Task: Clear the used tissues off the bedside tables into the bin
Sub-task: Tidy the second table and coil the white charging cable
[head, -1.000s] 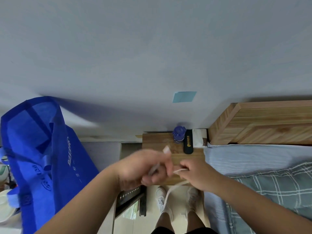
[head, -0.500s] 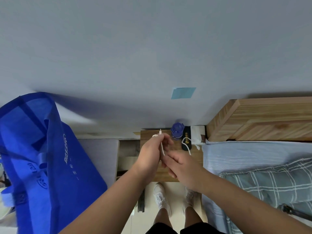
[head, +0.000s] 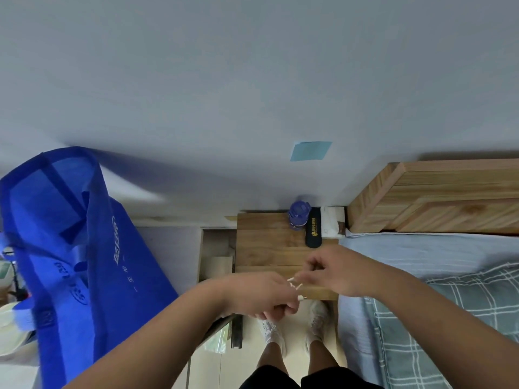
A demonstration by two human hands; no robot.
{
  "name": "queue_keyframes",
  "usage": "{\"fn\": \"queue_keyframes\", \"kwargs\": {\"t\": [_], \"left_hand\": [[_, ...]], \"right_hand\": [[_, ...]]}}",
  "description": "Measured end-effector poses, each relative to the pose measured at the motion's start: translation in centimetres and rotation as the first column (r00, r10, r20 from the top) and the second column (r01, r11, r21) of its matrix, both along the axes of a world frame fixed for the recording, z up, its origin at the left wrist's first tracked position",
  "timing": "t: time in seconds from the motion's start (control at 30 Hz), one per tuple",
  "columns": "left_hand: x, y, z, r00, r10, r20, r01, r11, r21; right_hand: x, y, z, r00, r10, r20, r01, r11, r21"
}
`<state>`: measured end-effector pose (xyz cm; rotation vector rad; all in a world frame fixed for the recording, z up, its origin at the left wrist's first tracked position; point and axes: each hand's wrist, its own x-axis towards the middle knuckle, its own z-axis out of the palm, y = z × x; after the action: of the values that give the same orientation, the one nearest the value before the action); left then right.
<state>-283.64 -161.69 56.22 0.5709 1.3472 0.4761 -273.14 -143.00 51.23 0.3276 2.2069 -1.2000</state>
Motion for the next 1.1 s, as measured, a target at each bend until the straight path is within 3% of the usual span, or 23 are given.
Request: {"fn": "queue_keyframes", "kwargs": {"t": [0.07, 0.1, 0.2, 0.27, 0.37, 0.43, 0.47, 0.53, 0.6, 0.67, 0.73, 0.8, 0.87, 0.9, 1.0, 1.1], "left_hand": [[0.7, -0.4, -0.9, 0.94, -0.109, -0.323, 0.091, 0.993, -0.07], [0.9, -0.4, -1.2, 0.915, -0.078, -0.395, 0.063, 0.997, -0.05], [1.0, -0.2, -2.5, 0.907, 0.25, -0.338, -0.215, 0.967, 0.137], [0.6, 0.2, -3.5, 0.806, 0.507, -0.305, -0.481, 0.862, 0.16], [0.1, 0.6, -5.4, 0.503, 0.802, -0.323, -0.803, 0.571, 0.168], [-0.3, 0.6, -5.8, 0.324, 0.934, -0.15, -0.917, 0.349, 0.191], [-0.6, 0.5, -5.6, 0.266, 0.963, 0.034, -0.953, 0.258, 0.158], [-0.9, 0.2, -4.2, 0.174, 0.878, 0.447, -0.981, 0.196, -0.003], [-1.0, -0.5, -2.8, 0.216, 0.75, 0.626, -0.936, 0.341, -0.086], [-1.0, -1.4, -1.7, 0.461, 0.643, 0.612, -0.805, 0.593, -0.018], [-0.4, -2.1, -1.1, 0.76, 0.46, 0.459, -0.55, 0.831, 0.078], [0.5, -2.4, -1.1, 0.951, 0.206, 0.229, -0.228, 0.971, 0.072], [1.3, -2.5, -1.7, 0.998, 0.003, -0.067, -0.003, 1.0, -0.005], [1.6, -2.6, -2.2, 0.985, -0.014, -0.169, 0.007, 0.999, -0.04], [1.7, -3.0, -3.5, 0.964, 0.193, -0.184, -0.208, 0.976, -0.068], [1.9, -3.3, -4.7, 0.884, 0.364, -0.292, -0.383, 0.924, -0.008]], "right_hand": [[-0.5, 0.0, 0.4, 1.0, 0.018, -0.01, -0.017, 0.999, 0.041], [-0.6, -0.3, 0.7, 0.999, 0.007, -0.034, -0.006, 0.999, 0.038], [-0.6, -2.4, 0.9, 0.99, -0.108, -0.088, 0.102, 0.993, -0.066], [-0.1, -4.1, 0.7, 0.973, -0.214, -0.084, 0.198, 0.966, -0.168], [0.9, -6.4, 0.0, 0.942, -0.335, -0.015, 0.307, 0.88, -0.363], [1.7, -7.4, -0.5, 0.944, -0.329, 0.031, 0.308, 0.842, -0.444], [2.0, -7.6, -0.8, 0.947, -0.32, 0.038, 0.301, 0.835, -0.46], [2.2, -6.9, -1.3, 0.958, -0.286, 0.017, 0.268, 0.875, -0.404], [2.2, -5.3, -1.6, 0.98, -0.194, -0.05, 0.176, 0.953, -0.249], [1.9, -3.6, -1.5, 0.995, -0.045, -0.09, 0.038, 0.996, -0.082], [1.3, -2.5, -1.2, 0.986, 0.133, -0.1, -0.121, 0.986, 0.111], [0.6, -2.0, -0.6, 0.967, 0.241, -0.083, -0.214, 0.945, 0.248], [0.0, -1.9, -0.1, 0.96, 0.262, -0.093, -0.222, 0.923, 0.314], [-0.2, -2.0, 0.2, 0.961, 0.259, -0.1, -0.213, 0.917, 0.336], [-0.2, -2.0, 1.0, 0.965, 0.246, -0.089, -0.196, 0.905, 0.378], [0.5, -3.0, 1.5, 0.977, 0.18, -0.11, -0.141, 0.945, 0.296]]}}
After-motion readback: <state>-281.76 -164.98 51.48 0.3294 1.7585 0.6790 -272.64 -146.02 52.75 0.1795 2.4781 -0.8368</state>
